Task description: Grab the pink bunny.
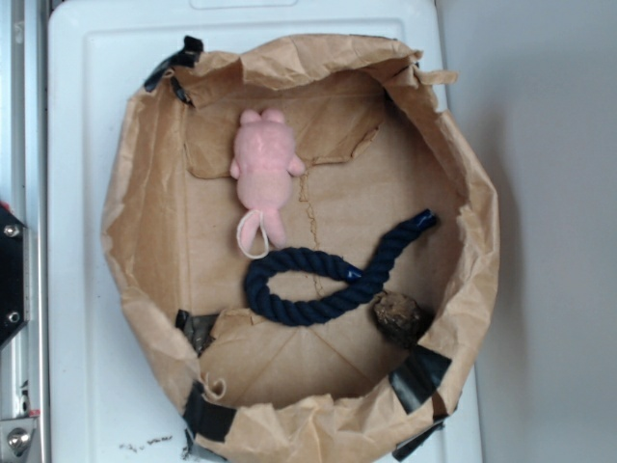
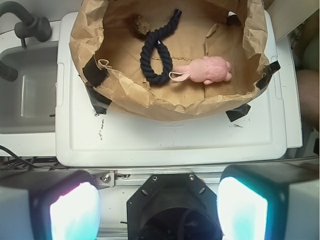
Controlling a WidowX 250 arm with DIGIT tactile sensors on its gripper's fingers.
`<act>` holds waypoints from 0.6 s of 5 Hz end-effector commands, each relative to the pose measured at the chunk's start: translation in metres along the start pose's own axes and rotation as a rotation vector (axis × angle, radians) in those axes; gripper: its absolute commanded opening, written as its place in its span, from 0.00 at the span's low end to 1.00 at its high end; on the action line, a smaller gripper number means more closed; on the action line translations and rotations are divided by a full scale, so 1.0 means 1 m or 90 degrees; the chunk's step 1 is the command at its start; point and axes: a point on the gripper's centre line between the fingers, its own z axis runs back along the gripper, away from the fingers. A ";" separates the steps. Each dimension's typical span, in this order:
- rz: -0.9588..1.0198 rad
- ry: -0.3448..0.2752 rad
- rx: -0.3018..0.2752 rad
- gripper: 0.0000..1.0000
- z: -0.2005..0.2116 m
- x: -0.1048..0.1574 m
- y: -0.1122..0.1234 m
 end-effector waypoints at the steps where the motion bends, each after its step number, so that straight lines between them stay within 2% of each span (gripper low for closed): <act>1: 0.000 0.000 0.000 1.00 0.000 0.000 0.000; 3: 0.064 0.002 0.007 1.00 -0.021 0.099 0.040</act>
